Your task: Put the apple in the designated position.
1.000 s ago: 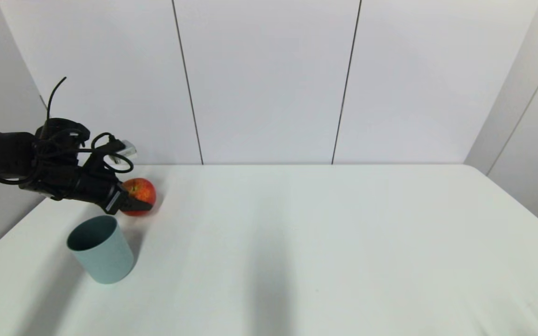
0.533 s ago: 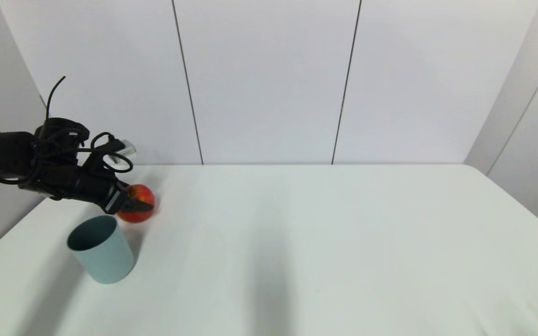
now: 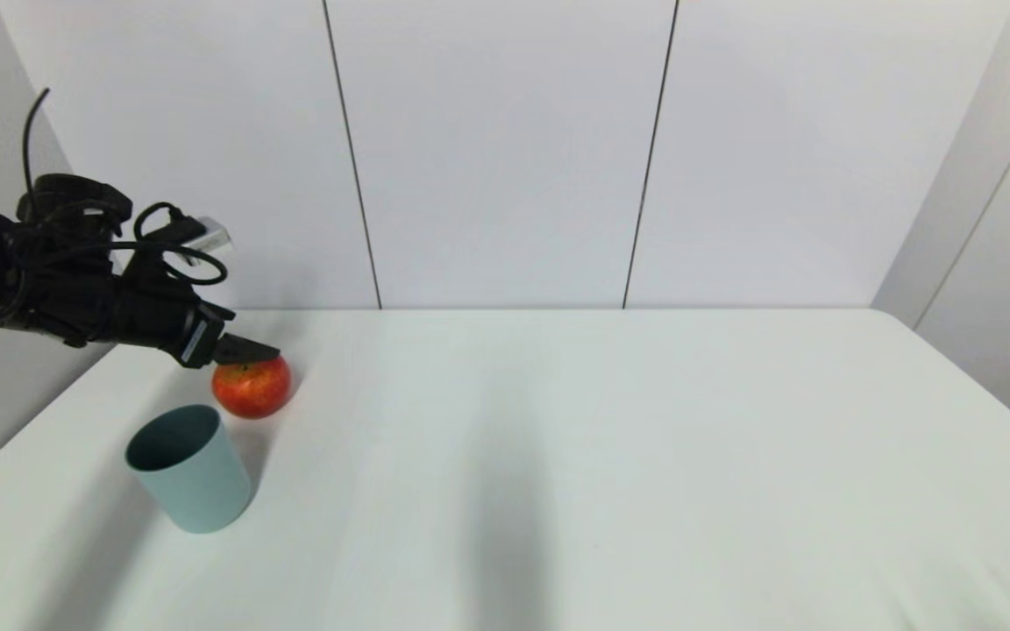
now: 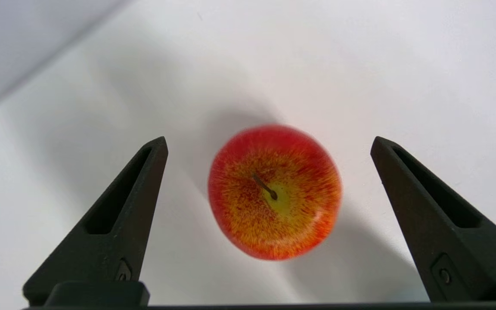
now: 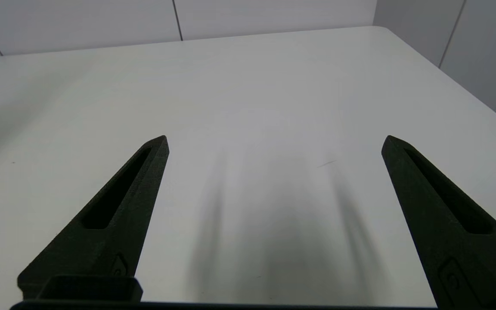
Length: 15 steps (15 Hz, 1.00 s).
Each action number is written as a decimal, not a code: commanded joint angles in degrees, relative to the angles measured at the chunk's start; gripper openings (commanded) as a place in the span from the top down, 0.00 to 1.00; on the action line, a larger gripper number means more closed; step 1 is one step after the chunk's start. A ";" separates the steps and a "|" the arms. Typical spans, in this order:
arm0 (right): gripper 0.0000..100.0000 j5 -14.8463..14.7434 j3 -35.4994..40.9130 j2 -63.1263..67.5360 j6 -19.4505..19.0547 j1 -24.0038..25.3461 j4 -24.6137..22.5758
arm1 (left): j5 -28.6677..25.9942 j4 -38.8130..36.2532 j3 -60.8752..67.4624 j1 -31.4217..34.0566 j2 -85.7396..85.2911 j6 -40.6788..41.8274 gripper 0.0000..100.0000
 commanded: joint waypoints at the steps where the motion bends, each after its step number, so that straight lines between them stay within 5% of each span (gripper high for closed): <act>1: 0.00 0.06 0.70 0.02 0.02 0.05 0.04 | -0.08 -1.31 0.21 -2.01 -13.81 -11.20 0.00; 5: 0.00 -0.02 0.70 0.02 0.02 0.05 -0.05 | 5.64 -6.58 7.24 -5.00 -31.74 -20.42 0.00; 11: 0.00 -0.02 0.70 0.02 0.02 0.05 -0.05 | 19.52 -23.63 40.99 -8.69 -62.41 -21.65 0.00; 15: 0.00 -0.02 0.70 0.02 0.02 -0.04 -0.05 | 20.23 -23.89 62.79 -8.42 -82.63 -23.32 0.00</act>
